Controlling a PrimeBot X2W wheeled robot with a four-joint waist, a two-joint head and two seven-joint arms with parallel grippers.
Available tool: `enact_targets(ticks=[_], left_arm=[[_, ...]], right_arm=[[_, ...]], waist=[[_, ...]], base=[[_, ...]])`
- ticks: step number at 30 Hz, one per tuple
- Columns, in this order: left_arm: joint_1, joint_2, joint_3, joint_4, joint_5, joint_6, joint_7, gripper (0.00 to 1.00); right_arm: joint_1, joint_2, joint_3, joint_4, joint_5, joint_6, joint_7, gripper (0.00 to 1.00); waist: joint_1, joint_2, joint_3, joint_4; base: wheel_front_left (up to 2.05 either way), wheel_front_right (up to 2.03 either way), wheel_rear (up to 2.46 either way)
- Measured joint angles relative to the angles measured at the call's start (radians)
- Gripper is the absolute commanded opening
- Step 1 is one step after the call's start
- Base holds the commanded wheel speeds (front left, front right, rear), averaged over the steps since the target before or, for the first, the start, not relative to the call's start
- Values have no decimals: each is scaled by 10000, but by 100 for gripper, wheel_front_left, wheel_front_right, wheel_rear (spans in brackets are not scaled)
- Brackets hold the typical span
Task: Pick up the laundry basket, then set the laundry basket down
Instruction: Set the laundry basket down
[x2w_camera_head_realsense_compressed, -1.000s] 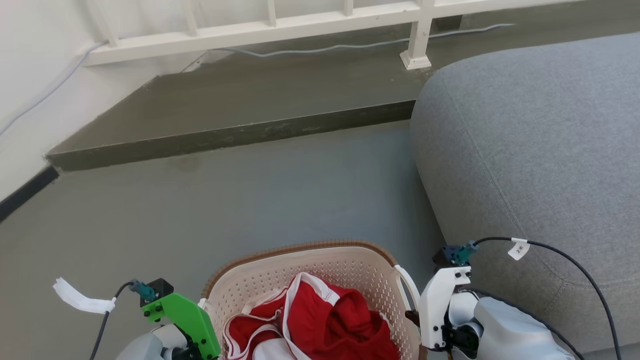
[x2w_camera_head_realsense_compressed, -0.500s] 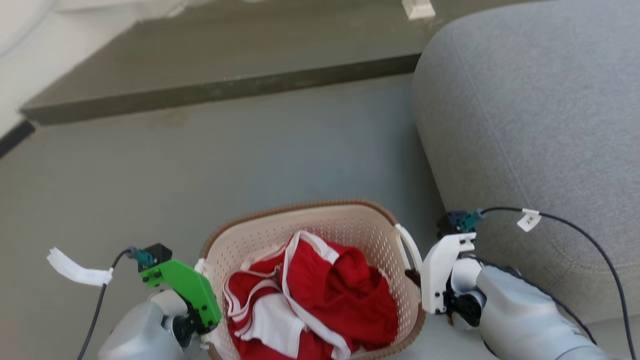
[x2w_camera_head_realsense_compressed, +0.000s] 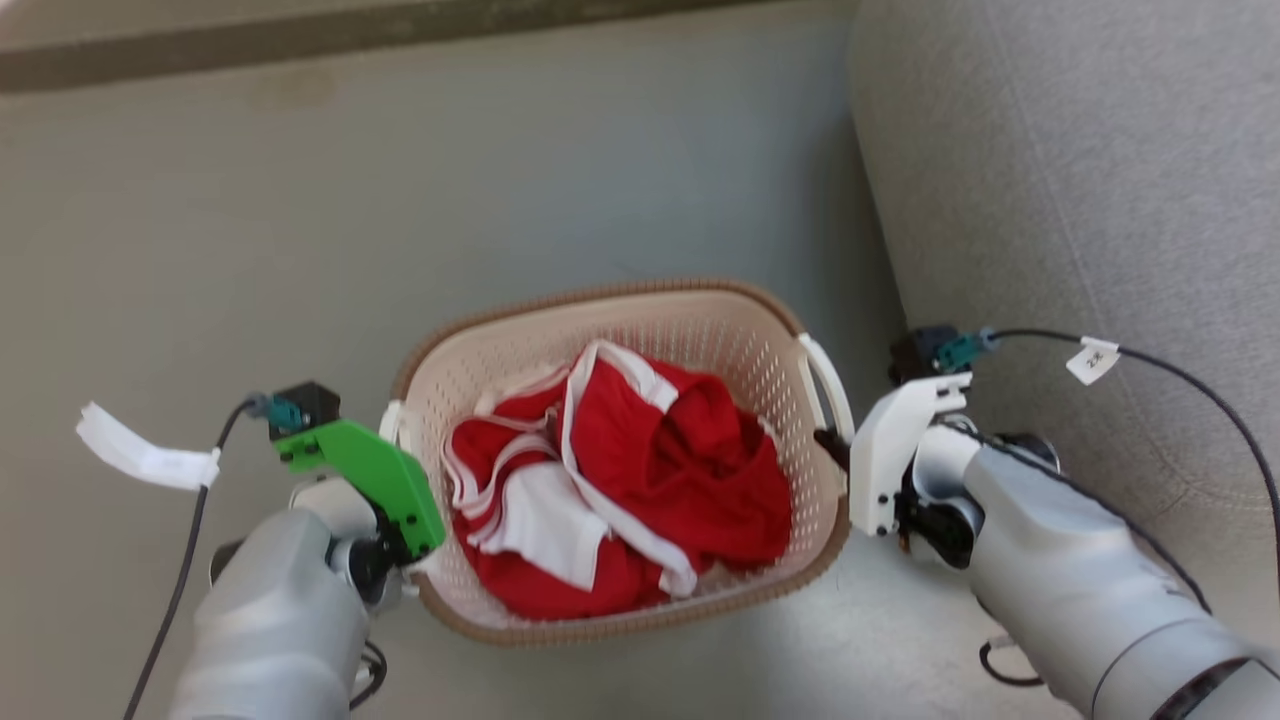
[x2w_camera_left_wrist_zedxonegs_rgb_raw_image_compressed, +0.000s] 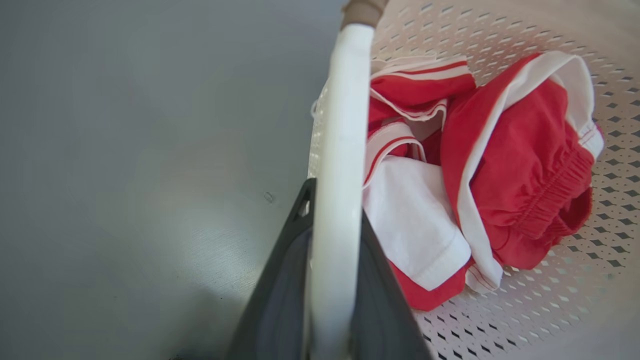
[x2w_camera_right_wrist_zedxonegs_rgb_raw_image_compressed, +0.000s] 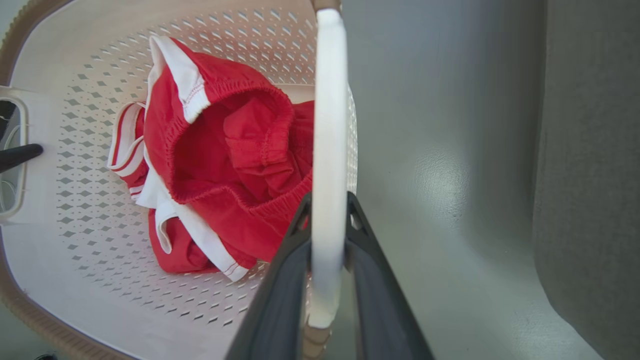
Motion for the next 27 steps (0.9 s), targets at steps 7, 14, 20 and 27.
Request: enact_targets(ticks=[7,14,20,27], left_arm=[[-674,0,-58,-192,148,130,-368,0],[-1447,23,-136,-499,357,284,-872,0],[-2173,27,-194,-771,529,355,-1227,0],[-2885,46,-253,-888,702,454,-1772,0]], right_arm=[[-729,-169,77,-163,-180,0,-617,0],[-1426,-301,54,-255,-328,-2,-1262,0],[-2157,-487,-40,-278,-460,0,-1843,0],[-2846,-581,-107,-299,-683,2,-2545,0]], waist=[[0,0,1004,34],[1,0,2011,47],[1,0,2881,79],[0,0,3835,139]], base=[[0,0,0],[0,0,0],[0,0,0],[0,0,0]])
